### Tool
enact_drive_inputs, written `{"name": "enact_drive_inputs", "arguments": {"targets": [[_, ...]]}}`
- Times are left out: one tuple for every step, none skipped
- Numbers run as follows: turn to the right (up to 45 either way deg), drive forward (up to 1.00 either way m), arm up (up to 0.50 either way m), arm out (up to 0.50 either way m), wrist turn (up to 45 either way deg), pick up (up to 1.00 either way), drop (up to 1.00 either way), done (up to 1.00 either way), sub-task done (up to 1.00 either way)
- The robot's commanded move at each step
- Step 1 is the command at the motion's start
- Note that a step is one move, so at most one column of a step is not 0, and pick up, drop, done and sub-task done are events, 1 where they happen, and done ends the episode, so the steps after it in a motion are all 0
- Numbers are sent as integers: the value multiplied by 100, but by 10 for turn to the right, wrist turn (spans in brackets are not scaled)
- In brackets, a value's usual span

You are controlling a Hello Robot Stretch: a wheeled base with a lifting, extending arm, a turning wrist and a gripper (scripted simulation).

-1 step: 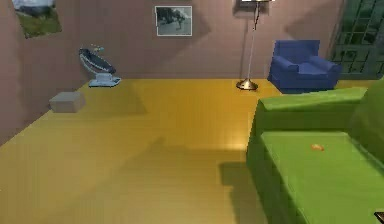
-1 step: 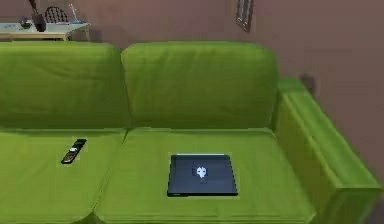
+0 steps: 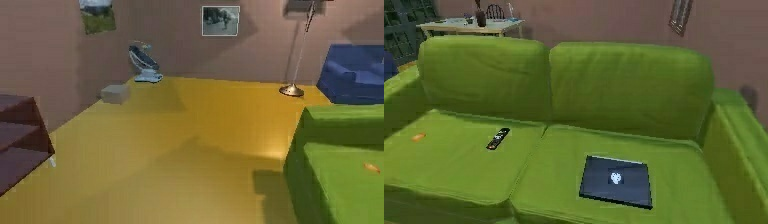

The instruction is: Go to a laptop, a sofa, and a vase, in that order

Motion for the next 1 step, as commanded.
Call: {"name": "enact_drive_inputs", "arguments": {"targets": [[0, 15, 0, 0, 0, 0, 0, 0, 0]]}}
